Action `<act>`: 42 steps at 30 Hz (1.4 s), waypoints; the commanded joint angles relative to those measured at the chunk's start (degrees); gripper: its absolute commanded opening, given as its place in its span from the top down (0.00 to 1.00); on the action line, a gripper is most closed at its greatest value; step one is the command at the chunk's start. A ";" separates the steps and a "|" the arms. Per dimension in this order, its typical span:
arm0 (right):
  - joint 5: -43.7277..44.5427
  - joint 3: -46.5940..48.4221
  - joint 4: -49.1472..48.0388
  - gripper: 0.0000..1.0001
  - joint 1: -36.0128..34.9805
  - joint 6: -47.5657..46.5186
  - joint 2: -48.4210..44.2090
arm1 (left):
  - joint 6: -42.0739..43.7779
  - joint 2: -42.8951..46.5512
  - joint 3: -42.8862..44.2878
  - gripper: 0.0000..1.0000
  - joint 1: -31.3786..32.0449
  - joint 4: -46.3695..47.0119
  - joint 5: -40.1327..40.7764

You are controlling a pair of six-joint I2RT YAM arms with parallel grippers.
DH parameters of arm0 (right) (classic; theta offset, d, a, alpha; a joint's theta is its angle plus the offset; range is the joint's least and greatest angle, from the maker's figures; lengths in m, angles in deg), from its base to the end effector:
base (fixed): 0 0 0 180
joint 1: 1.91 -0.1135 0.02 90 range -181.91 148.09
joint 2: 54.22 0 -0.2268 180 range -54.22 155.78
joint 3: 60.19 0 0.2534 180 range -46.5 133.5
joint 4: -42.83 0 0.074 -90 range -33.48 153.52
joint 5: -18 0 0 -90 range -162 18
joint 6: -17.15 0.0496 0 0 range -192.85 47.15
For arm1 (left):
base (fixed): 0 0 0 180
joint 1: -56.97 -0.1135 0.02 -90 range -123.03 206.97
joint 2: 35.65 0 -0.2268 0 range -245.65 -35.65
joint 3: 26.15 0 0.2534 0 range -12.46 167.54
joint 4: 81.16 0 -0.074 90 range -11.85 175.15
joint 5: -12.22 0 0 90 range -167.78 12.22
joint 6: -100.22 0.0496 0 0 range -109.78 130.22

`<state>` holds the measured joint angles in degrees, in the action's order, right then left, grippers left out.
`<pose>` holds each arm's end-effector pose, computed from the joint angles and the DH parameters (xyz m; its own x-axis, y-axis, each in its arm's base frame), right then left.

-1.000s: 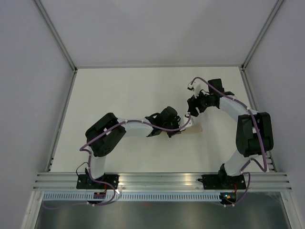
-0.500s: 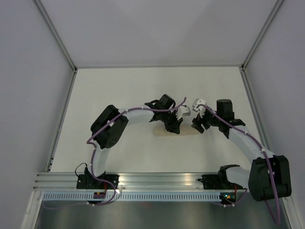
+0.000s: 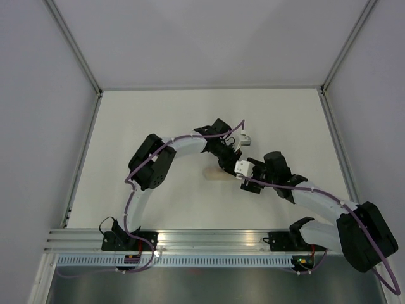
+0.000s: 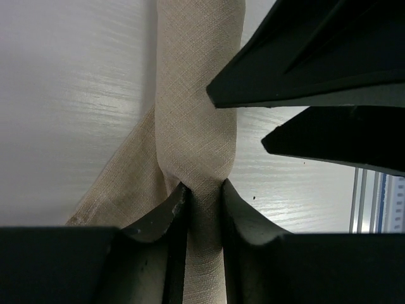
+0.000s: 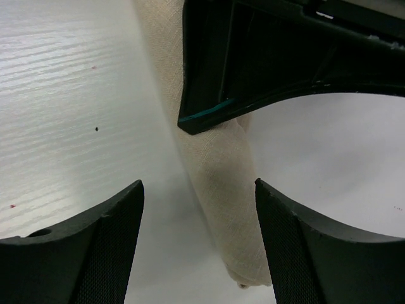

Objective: Fold the napkin, place the utensils inside, and roll it up
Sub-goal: Roll the napkin with the utensil

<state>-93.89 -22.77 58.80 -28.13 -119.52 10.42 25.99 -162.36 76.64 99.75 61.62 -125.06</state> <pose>0.2033 0.1207 0.1204 0.0543 -0.7257 -0.6859 -0.8953 0.2688 -0.3553 0.2976 -0.3250 0.0983 -0.4227 0.6423 -0.6394 0.8686 0.0858 -0.4880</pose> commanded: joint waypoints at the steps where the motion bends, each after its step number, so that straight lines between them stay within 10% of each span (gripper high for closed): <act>1: 4.03 -0.43 -6.94 0.24 -1.64 -2.37 2.76 | -1.27 -5.73 -0.95 0.72 0.55 -7.58 1.50; 10: 6.95 -0.17 -11.25 0.35 -3.58 -3.69 9.36 | -0.65 -6.88 1.08 0.66 0.37 -9.52 0.62; 18: 5.37 4.13 -3.62 0.80 -3.32 -3.60 11.47 | -10.22 3.30 -6.55 0.48 -3.67 8.45 2.47; 23: 2.65 6.59 2.80 0.83 -2.61 -5.00 12.70 | -19.89 12.62 -13.41 0.34 -7.36 22.10 7.02; 31: -4.11 13.97 13.96 0.84 0.11 -7.29 17.88 | -26.66 28.68 -28.78 0.35 -7.89 39.06 35.30; 42: -11.33 38.57 42.44 0.84 7.67 -16.25 41.78 | -27.65 46.82 -54.37 0.34 -6.40 62.64 49.13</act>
<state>-103.79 12.48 89.21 -21.97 -130.89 45.52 -0.91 -118.69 24.62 92.12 114.62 -81.57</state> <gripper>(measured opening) 0.340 0.656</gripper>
